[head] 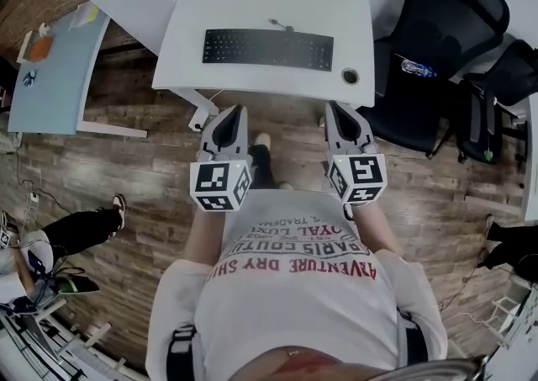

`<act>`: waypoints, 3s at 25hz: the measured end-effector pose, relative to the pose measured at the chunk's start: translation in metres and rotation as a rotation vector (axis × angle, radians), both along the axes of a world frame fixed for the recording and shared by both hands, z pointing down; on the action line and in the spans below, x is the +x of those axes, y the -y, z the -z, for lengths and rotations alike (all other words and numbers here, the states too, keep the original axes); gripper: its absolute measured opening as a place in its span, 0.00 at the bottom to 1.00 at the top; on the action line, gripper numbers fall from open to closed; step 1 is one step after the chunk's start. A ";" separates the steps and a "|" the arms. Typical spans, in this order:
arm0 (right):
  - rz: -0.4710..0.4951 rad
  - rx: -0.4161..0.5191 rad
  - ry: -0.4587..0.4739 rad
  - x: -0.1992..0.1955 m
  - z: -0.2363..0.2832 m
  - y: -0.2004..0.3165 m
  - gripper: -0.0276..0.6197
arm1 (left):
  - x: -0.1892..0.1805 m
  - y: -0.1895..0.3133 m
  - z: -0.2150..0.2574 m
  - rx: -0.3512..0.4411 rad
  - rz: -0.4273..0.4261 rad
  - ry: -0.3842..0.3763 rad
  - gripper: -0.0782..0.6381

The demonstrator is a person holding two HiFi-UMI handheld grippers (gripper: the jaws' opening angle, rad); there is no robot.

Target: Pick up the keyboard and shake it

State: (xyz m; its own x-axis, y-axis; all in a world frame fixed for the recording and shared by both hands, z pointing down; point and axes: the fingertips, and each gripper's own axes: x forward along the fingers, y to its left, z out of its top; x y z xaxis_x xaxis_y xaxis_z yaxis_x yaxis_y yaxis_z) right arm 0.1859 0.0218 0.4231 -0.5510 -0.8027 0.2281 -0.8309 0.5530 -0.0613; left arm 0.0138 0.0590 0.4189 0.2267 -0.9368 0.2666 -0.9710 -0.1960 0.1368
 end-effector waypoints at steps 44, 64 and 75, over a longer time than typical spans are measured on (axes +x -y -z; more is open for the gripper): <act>-0.159 -0.685 0.079 0.031 -0.262 0.276 0.45 | -0.204 0.287 -0.250 -0.553 -0.043 -0.249 0.52; 0.023 -0.797 0.143 0.013 -0.278 0.272 0.45 | -0.182 0.287 -0.279 -0.724 -0.319 -0.309 0.47; 0.017 -0.737 0.121 0.012 -0.262 0.264 0.45 | -0.183 0.284 -0.258 -0.630 -0.278 -0.268 0.46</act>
